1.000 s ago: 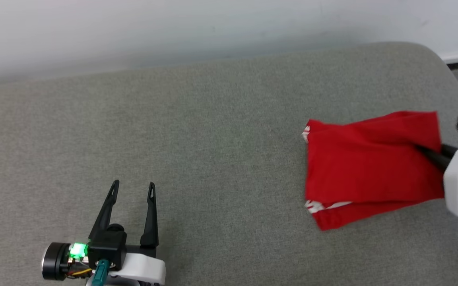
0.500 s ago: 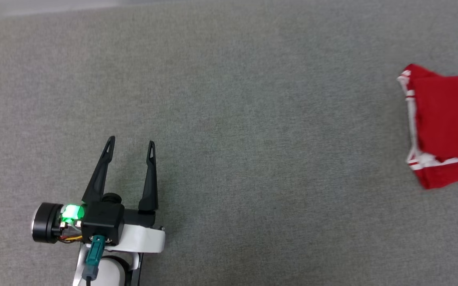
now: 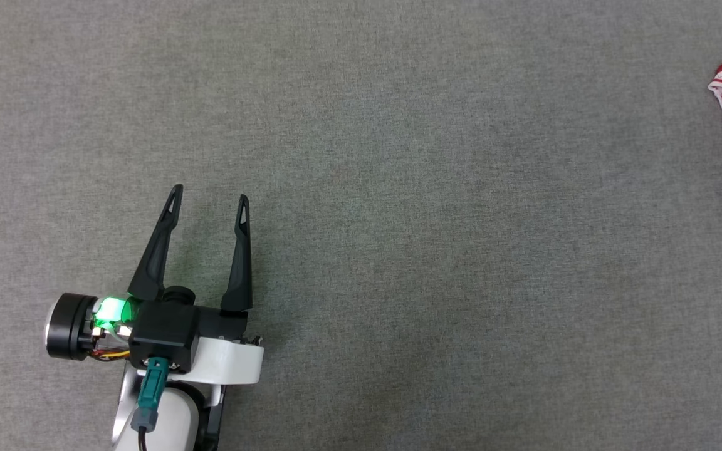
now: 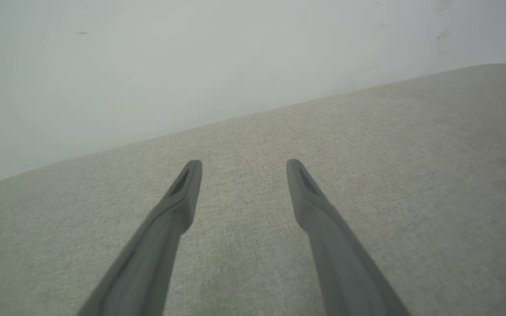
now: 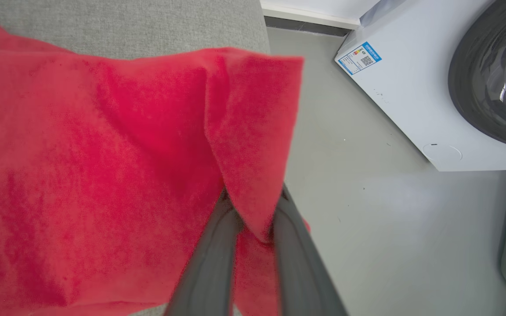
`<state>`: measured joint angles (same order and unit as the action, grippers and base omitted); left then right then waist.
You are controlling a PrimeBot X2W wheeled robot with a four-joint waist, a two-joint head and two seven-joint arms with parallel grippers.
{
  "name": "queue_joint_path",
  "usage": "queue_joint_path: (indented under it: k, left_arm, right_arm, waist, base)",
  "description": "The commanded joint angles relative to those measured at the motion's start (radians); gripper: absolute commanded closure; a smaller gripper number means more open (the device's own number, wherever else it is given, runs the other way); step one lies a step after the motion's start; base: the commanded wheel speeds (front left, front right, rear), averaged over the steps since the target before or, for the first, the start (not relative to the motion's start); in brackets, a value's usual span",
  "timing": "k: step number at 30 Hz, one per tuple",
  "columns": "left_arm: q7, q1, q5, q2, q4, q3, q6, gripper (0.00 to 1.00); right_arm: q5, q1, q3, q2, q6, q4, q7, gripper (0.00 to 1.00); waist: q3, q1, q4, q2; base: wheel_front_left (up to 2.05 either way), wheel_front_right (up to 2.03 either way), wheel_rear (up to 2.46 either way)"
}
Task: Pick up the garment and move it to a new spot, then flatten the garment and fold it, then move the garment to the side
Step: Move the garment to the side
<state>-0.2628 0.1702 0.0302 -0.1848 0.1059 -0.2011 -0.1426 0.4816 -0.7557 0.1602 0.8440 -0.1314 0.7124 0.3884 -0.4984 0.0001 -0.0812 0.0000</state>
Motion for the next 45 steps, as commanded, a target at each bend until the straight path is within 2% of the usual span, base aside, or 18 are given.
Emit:
queue_joint_path:
  k: [1,5,11,16,24,29,35,40,45]
  left_arm:
    - [-0.003,0.008,-0.005,-0.004,-0.003,-0.003,-0.008,0.0]
    - [-0.003,-0.009,-0.014,-0.001,-0.016,-0.005,-0.018,0.0]
    - [-0.002,-0.06,-0.033,0.004,-0.026,-0.001,-0.034,0.0]
    - [-0.003,-0.123,-0.052,0.006,-0.034,0.014,-0.047,0.0]
    - [-0.002,-0.192,-0.071,0.015,-0.033,0.034,-0.052,0.0]
    - [-0.002,-0.221,-0.078,0.019,-0.048,0.04,-0.044,0.0]
    - [-0.002,-0.244,-0.09,0.025,-0.081,0.05,-0.033,0.0]
    - [-0.002,-0.264,-0.099,0.031,-0.106,0.062,-0.026,0.0]
    - [-0.002,-0.281,-0.101,0.04,-0.128,0.068,-0.016,0.0]
  right_arm:
    - [-0.013,-0.014,-0.007,-0.009,0.002,0.005,0.0,0.0]
    - [-0.038,0.0,-0.035,-0.029,0.002,0.018,-0.042,0.0]
    - [-0.099,0.066,-0.079,-0.064,0.002,-0.073,-0.211,0.0]
    - [-0.178,0.129,-0.155,-0.151,0.002,-0.194,-0.357,0.0]
    - [-0.336,0.269,-0.28,-0.376,0.001,-0.429,-0.53,0.0]
    - [-0.381,0.372,-0.276,-0.516,0.002,-0.562,-0.598,0.0]
    - [-0.409,0.52,-0.23,-0.646,0.001,-0.658,-0.628,0.0]
    - [-0.395,0.626,-0.192,-0.703,0.002,-0.652,-0.64,0.0]
    - [-0.378,0.708,-0.174,-0.728,0.002,-0.611,-0.646,0.0]
  waist:
    - [0.007,-0.0001,0.0,0.0]
    - [0.05,-0.0001,0.004,0.0]
    - [0.152,-0.0001,0.012,0.0]
    - [0.239,-0.0001,0.013,0.0]
    - [0.338,-0.0001,0.035,0.0]
    - [0.388,-0.0001,0.056,0.0]
    - [0.447,-0.0001,0.085,0.0]
    - [0.48,-0.0001,0.092,0.0]
    - [0.499,-0.0001,0.089,0.0]
  base:
    - [0.0,0.0,0.0]
    - [0.0,0.0,0.0]
    - [0.0,0.0,0.0]
    - [0.0,0.0,0.0]
    - [0.0,0.0,0.0]
    - [0.0,0.0,0.0]
    - [0.0,0.0,0.0]
    - [0.0,0.0,0.0]
    - [0.0,0.0,0.0]
